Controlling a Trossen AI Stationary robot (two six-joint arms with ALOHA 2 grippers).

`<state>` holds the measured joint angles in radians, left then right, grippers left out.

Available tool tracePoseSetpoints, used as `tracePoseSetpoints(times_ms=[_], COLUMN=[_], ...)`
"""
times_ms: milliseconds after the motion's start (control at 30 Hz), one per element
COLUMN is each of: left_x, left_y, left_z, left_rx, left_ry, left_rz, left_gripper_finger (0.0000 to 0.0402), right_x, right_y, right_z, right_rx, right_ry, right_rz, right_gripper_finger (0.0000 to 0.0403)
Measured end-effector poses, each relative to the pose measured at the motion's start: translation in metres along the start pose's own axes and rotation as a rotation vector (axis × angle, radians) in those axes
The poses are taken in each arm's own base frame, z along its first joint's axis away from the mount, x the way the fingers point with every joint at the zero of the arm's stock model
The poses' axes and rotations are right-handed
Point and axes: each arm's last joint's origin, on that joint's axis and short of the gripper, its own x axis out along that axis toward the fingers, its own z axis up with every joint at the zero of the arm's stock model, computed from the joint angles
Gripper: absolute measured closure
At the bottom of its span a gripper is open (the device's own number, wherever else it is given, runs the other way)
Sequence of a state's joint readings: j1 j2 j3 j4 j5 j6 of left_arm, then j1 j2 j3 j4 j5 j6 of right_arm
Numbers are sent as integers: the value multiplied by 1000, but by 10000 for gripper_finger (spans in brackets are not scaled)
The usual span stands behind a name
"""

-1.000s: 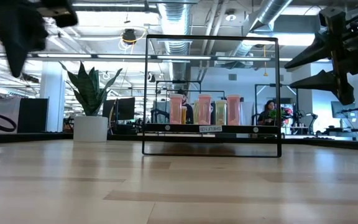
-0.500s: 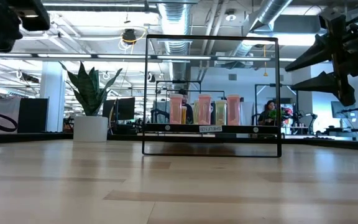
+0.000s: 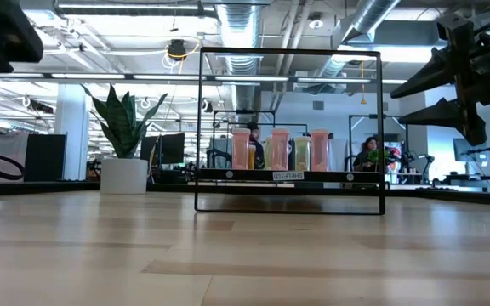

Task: Pick and place medicine bottles onto shelf by color
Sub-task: Put the orange pill bottle on the shelf aligned with the other orange pill bottles

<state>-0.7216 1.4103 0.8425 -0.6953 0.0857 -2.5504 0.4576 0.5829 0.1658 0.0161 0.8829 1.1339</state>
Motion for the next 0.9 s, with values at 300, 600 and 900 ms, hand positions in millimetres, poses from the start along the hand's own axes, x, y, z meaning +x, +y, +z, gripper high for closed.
tracePoseSetpoints(times_ms=[300,600,900], left_x=[11,27,30], left_y=[-1,-3,-5], left_z=[-9,-13,-14], left_rx=[-28,-52,-58], left_ry=[48,28,31], left_rz=[4,49,66], left_gripper_finger=[48,48,75], right_x=[0,0,0], right_y=[-1,-1,-1], right_z=[0,0,0], right_rx=[-8,-8,-9], right_ry=[3,3,3], right_rz=[-6,-6,-7], right_gripper_finger=[163,163,163])
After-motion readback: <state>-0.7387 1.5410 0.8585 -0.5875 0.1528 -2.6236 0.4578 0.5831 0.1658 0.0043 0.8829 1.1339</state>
